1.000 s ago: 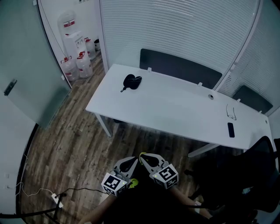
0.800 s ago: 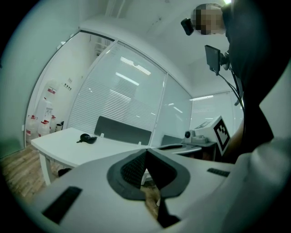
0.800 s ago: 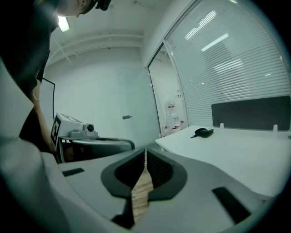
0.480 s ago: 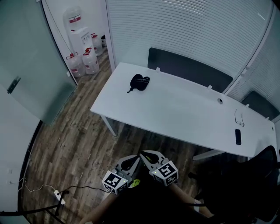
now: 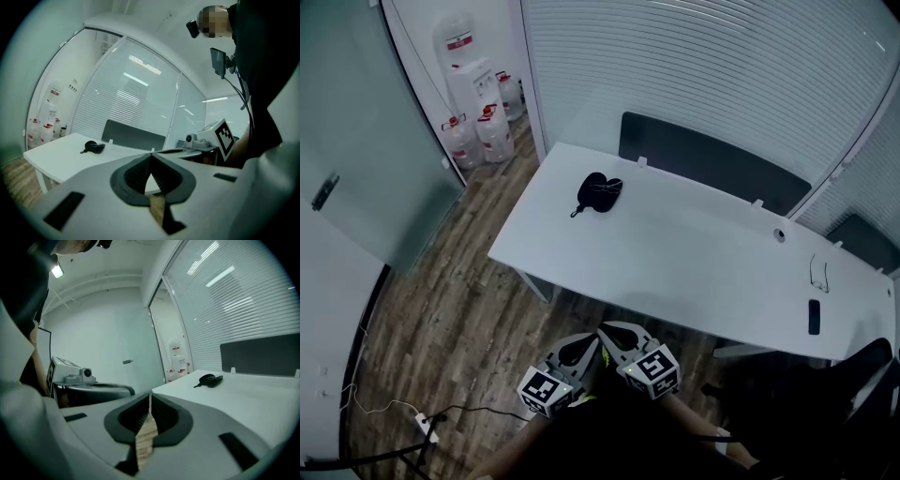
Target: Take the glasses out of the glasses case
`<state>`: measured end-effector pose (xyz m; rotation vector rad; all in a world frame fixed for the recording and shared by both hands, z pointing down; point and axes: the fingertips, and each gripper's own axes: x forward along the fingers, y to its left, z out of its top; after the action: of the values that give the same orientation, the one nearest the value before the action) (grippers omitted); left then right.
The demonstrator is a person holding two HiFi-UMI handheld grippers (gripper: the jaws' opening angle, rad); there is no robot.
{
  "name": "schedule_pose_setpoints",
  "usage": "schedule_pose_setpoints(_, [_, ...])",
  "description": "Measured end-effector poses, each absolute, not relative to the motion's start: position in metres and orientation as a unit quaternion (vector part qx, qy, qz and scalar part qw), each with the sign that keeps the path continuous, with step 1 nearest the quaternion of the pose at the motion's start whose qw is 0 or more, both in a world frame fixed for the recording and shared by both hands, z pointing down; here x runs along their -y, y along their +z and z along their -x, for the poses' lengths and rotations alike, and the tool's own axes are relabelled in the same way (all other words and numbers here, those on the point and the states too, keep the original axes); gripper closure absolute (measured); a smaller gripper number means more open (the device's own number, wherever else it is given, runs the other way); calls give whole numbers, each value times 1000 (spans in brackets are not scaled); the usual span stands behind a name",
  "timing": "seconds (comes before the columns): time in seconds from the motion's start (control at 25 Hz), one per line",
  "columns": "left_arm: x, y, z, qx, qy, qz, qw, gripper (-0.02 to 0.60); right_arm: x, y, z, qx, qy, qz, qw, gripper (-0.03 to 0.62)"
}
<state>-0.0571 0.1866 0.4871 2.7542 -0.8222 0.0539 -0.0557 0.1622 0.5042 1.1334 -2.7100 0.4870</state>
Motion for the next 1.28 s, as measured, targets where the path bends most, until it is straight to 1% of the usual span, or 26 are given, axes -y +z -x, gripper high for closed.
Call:
schedule_pose_setpoints(0.68, [-66,494,10,323,31,-933,155,575,-42,509,10,924,166,-332,90,565])
schedule_pose_setpoints(1.08, [-36,499,-3,344,35,-923,169,575,-14,514,-3,928,173,-317,89,565])
schedule_pose_setpoints(1.28, [-29,495,-6,344,34,-926,152,575,-4,517,-6,931,157,-314,106,563])
